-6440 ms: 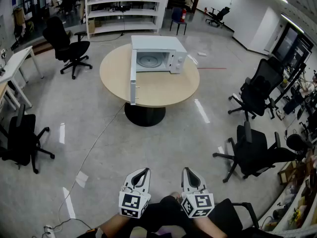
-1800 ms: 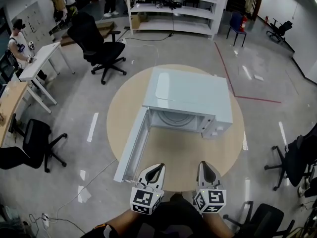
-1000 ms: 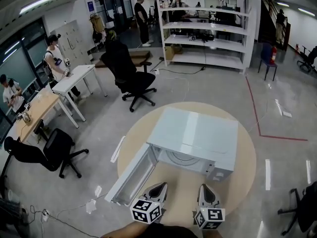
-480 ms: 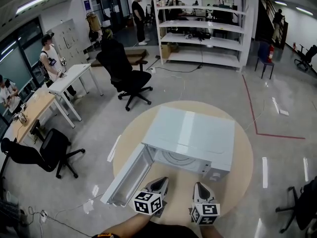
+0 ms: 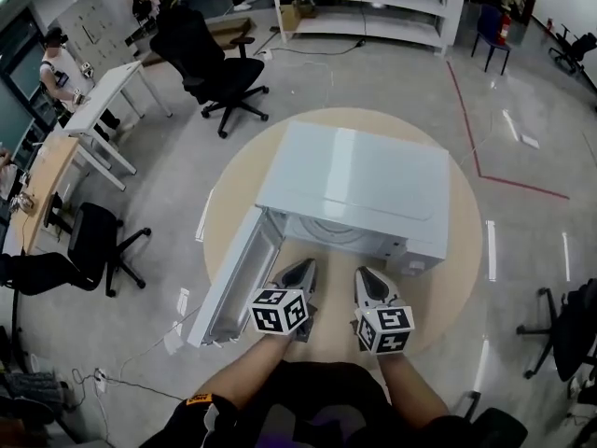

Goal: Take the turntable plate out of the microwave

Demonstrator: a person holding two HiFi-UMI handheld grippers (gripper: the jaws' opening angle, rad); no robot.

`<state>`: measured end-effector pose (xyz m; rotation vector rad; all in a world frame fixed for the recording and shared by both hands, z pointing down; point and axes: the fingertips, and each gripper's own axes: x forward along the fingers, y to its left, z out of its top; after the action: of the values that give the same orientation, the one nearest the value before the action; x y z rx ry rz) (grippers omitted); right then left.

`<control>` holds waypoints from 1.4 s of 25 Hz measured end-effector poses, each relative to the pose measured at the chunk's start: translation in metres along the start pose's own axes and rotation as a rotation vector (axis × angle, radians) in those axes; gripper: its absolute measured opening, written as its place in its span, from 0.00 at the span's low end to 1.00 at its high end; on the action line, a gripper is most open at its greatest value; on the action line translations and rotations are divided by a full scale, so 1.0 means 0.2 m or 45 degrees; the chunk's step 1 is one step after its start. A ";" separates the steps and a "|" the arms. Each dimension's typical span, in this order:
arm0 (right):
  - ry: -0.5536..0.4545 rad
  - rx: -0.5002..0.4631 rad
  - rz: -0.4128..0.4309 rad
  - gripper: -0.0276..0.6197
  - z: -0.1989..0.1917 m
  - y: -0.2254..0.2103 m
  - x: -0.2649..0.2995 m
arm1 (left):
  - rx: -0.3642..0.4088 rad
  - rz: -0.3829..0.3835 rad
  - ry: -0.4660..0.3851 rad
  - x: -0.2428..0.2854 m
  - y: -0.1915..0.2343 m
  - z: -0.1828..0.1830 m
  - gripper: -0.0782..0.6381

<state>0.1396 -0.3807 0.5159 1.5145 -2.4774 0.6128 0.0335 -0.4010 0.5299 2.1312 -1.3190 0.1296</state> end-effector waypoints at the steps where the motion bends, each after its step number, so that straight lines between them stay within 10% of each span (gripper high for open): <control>1: 0.020 0.016 0.017 0.07 -0.02 0.01 0.04 | -0.022 0.005 0.014 0.02 0.04 -0.01 0.19; 35: 0.197 0.368 -0.058 0.12 -0.28 -0.17 0.57 | -0.636 0.110 0.183 0.68 0.62 -0.18 0.30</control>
<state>0.1124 -0.4630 0.6161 1.5452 -2.3091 1.0751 0.0045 -0.5246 0.6680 1.6164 -1.2089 -0.0128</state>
